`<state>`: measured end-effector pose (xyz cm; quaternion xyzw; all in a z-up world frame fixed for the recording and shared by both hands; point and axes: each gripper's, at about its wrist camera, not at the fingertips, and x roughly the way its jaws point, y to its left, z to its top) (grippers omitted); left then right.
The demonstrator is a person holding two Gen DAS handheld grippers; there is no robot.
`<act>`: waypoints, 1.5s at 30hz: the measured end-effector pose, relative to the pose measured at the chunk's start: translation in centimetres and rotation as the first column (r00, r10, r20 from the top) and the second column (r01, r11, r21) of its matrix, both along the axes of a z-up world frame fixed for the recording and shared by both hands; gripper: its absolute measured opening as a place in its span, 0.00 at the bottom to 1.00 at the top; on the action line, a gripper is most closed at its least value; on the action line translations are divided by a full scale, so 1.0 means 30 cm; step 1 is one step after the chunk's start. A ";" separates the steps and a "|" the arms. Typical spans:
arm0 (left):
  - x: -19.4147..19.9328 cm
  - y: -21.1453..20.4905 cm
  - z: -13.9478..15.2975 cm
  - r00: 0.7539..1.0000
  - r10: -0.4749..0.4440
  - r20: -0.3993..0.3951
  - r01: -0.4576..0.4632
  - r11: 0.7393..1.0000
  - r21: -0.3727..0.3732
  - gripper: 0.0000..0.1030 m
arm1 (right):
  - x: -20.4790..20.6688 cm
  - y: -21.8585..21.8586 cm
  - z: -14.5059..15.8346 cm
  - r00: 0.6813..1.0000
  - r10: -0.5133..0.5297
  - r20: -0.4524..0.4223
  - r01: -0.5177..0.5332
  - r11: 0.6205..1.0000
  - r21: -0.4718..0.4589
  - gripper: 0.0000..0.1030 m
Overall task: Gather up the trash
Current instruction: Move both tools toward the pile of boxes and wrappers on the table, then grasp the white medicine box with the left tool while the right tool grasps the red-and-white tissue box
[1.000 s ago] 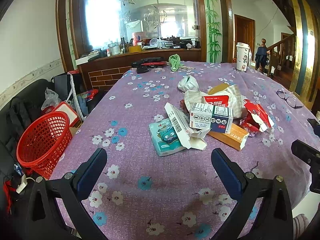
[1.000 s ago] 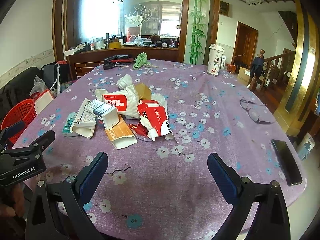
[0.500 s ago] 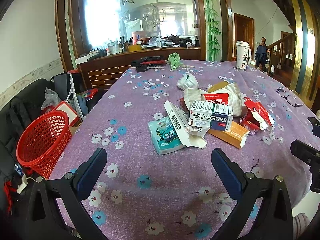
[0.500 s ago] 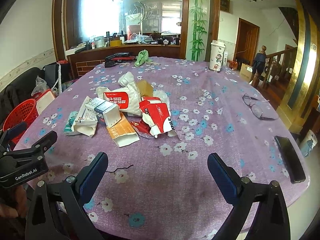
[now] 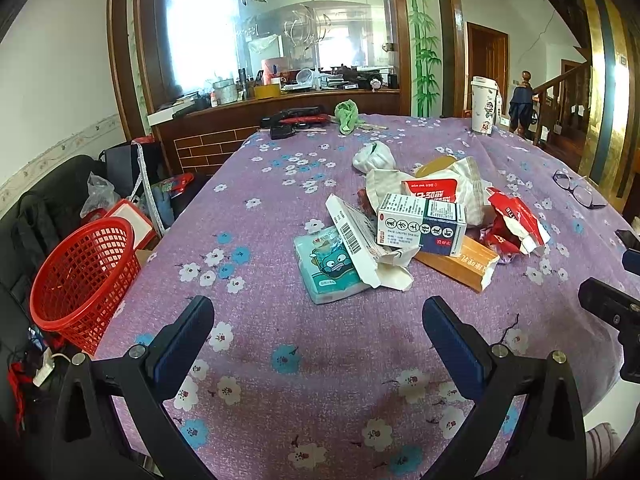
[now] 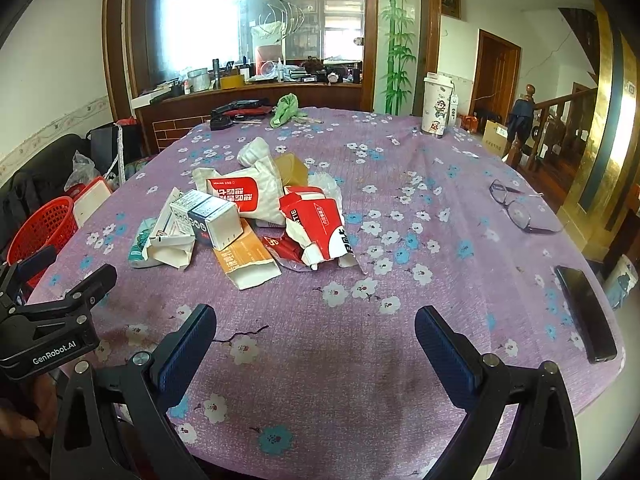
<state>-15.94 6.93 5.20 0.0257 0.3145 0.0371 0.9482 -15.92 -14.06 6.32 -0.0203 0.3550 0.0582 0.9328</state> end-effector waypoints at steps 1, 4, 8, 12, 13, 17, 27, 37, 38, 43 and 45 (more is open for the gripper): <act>0.000 0.000 -0.002 1.000 -0.001 -0.001 0.001 1.000 0.000 1.00 | 0.001 -0.002 0.000 1.000 -0.001 0.000 0.001 1.000 0.001 0.98; 0.005 0.003 -0.008 1.000 -0.002 -0.008 0.002 1.000 0.000 1.00 | 0.011 -0.009 -0.004 1.000 -0.001 -0.005 0.001 1.000 0.011 0.98; 0.022 0.007 -0.019 0.999 -0.023 -0.028 0.023 1.000 -0.009 1.00 | 0.044 -0.026 -0.016 0.999 0.008 -0.038 -0.007 0.999 0.033 0.94; 0.044 0.030 -0.014 0.999 -0.042 -0.029 0.041 0.999 -0.023 1.00 | 0.089 -0.043 -0.014 0.998 0.035 -0.057 -0.032 0.998 0.060 0.89; 0.054 0.036 -0.008 0.998 -0.053 -0.032 0.052 0.998 -0.030 1.00 | 0.106 -0.049 -0.015 0.997 0.042 -0.066 -0.038 0.997 0.072 0.87; 0.111 0.059 0.000 0.991 -0.112 -0.078 0.102 0.987 -0.123 0.98 | 0.173 -0.067 -0.029 0.991 0.074 -0.113 -0.059 0.990 0.128 0.77; 0.236 0.122 -0.010 0.970 -0.156 -0.184 0.098 0.952 -0.291 0.68 | 0.242 -0.094 -0.046 0.987 0.071 -0.145 -0.045 0.983 0.178 0.76; 0.342 0.171 -0.017 0.955 -0.179 -0.235 0.060 0.896 -0.439 0.59 | 0.276 -0.130 -0.055 0.986 0.048 -0.157 -0.015 0.979 0.202 0.76; 0.361 0.165 -0.018 0.953 -0.183 -0.242 0.061 0.898 -0.437 0.55 | 0.274 -0.130 -0.054 0.987 0.047 -0.154 -0.016 0.980 0.199 0.76; 0.444 0.113 -0.056 0.933 -0.212 -0.291 0.065 0.894 -0.443 0.34 | 0.279 -0.142 -0.048 0.989 0.038 -0.145 -0.011 0.983 0.181 0.76; 0.467 0.091 -0.068 0.925 -0.226 -0.306 0.071 0.894 -0.443 0.30 | 0.285 -0.147 -0.047 0.989 0.036 -0.142 -0.011 0.985 0.172 0.76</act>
